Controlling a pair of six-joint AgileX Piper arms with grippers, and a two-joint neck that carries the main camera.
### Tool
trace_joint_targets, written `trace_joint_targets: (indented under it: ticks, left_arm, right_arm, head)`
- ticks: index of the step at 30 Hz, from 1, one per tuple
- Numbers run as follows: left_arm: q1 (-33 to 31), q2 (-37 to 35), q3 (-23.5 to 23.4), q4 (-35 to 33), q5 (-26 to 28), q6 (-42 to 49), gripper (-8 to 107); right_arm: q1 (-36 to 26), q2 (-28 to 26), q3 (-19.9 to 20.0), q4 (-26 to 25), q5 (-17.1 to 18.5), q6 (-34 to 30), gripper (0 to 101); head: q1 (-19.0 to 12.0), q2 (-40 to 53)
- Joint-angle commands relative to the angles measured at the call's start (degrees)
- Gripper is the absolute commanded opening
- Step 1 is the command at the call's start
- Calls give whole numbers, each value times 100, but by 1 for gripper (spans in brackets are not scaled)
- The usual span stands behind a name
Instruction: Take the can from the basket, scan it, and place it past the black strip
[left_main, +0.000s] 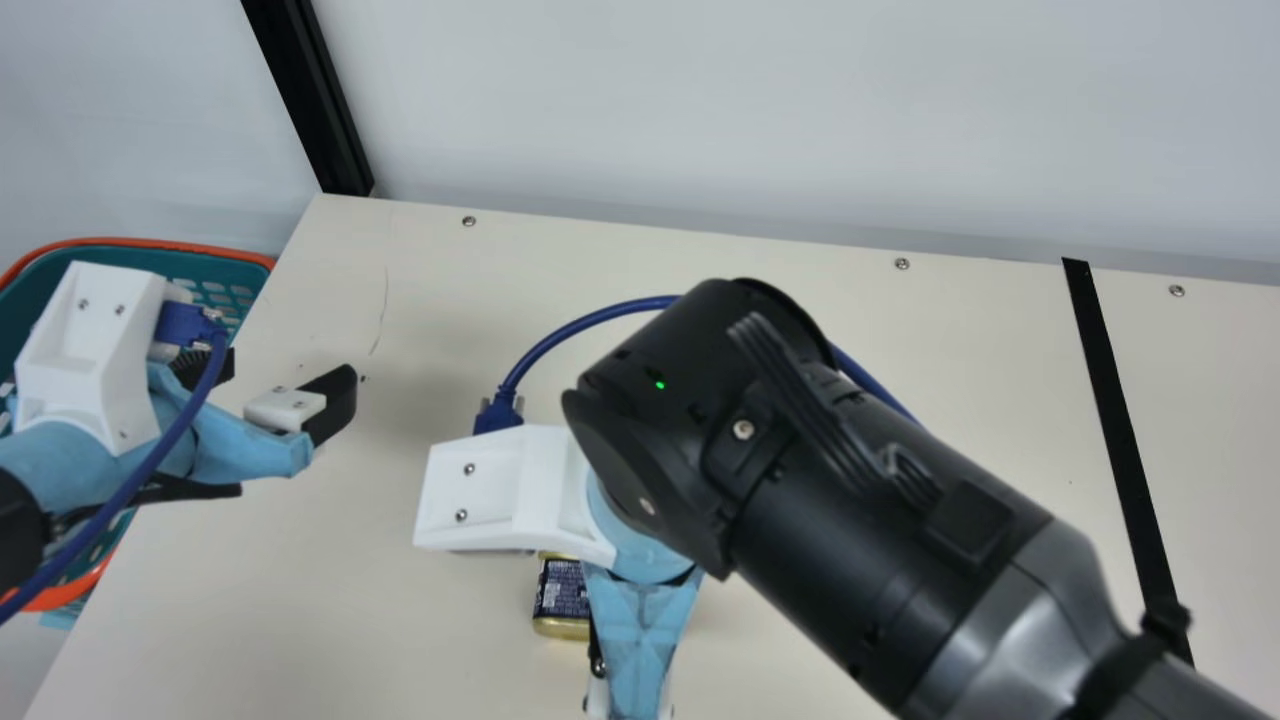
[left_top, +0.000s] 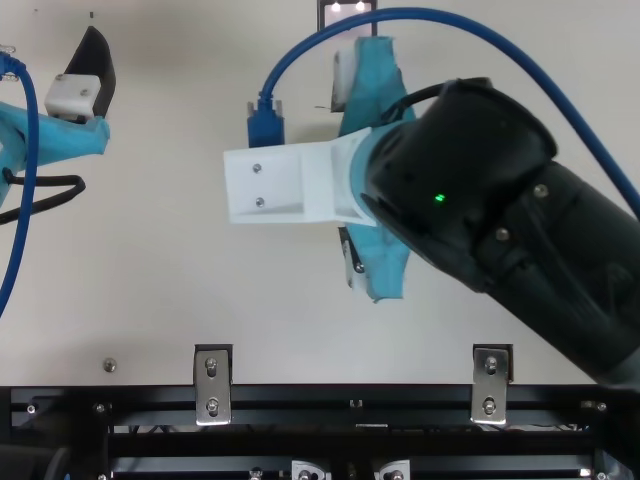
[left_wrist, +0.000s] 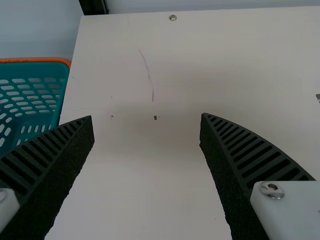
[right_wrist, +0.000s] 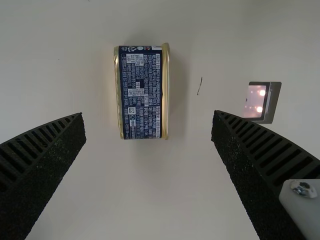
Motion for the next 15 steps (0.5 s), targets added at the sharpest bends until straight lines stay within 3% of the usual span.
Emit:
trace_joint_targets:
  ticks: [1, 15]
  left_arm:
    - [0, 0, 0, 0, 0, 0, 90]
    - [0, 0, 0, 0, 0, 0, 90]
  right_arm:
    - [3, 35, -19, -5, 14, -5, 101]
    - [31, 341, -50, 86, -160, 62, 101]
  head:
    - [-13, -72]
    - [-13, -72]
